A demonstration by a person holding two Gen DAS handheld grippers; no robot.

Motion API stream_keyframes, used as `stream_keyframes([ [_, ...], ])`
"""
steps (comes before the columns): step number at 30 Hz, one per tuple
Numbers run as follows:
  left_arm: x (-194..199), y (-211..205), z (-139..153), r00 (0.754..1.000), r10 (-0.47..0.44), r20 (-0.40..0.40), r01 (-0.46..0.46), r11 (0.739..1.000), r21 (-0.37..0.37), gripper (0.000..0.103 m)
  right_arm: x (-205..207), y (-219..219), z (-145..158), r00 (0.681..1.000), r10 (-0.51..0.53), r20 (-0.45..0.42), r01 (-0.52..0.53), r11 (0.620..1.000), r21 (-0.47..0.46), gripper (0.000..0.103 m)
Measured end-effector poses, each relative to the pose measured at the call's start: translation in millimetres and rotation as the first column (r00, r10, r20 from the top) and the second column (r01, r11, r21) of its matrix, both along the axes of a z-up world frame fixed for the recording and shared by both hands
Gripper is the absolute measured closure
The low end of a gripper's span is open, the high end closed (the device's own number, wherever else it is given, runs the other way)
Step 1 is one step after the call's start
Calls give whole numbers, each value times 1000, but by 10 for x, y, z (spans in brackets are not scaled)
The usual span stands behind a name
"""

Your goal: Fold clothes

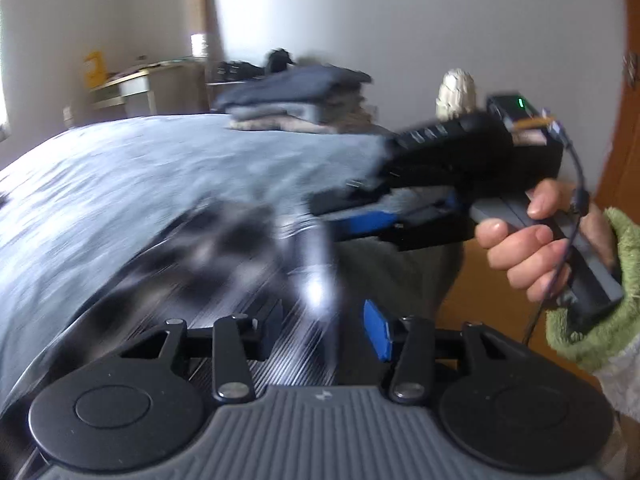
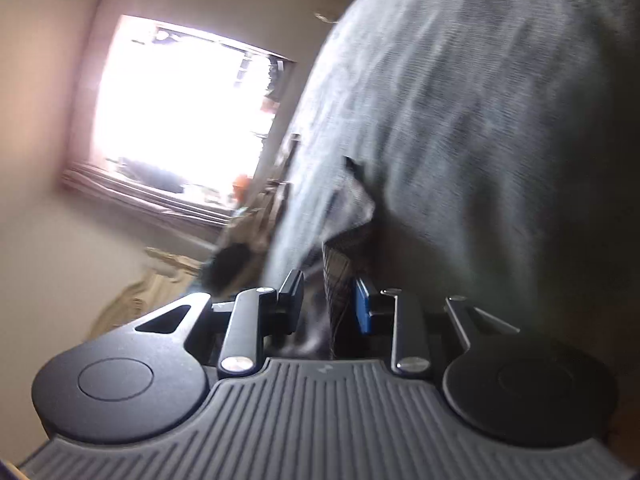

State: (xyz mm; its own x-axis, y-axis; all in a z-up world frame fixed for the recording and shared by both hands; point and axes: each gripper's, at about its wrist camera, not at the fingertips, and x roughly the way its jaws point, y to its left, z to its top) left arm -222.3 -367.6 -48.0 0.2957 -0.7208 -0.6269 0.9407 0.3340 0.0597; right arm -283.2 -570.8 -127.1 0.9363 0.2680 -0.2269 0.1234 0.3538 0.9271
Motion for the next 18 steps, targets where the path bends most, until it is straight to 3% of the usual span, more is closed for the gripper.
stream_keyframes([
  [3, 53, -218, -88, 1000, 26, -13, -26, 1000, 18, 64, 103, -22, 13, 999, 34, 32, -34, 999, 17, 76],
  [5, 150, -239, -121, 996, 77, -52, -77, 997, 9, 88, 180, -27, 14, 997, 57, 51, -59, 998, 31, 76],
  [6, 218, -215, -140, 992, 101, -77, -101, 995, 4, 90, 212, -26, 8, 996, 67, 59, -69, 997, 41, 76],
  [10, 506, -17, -169, 962, 166, -216, -177, 984, -34, 95, 248, -113, 35, 992, 57, 110, -64, 996, 62, 76],
  [13, 715, 146, -185, 920, 179, -349, -218, 973, -75, 95, 119, -228, 71, 990, 13, 142, -23, 997, 72, 76],
  [18, 966, 305, -281, 847, 159, -507, -250, 961, -116, 94, 17, -155, -74, 998, 42, 45, -44, 997, 62, 75],
])
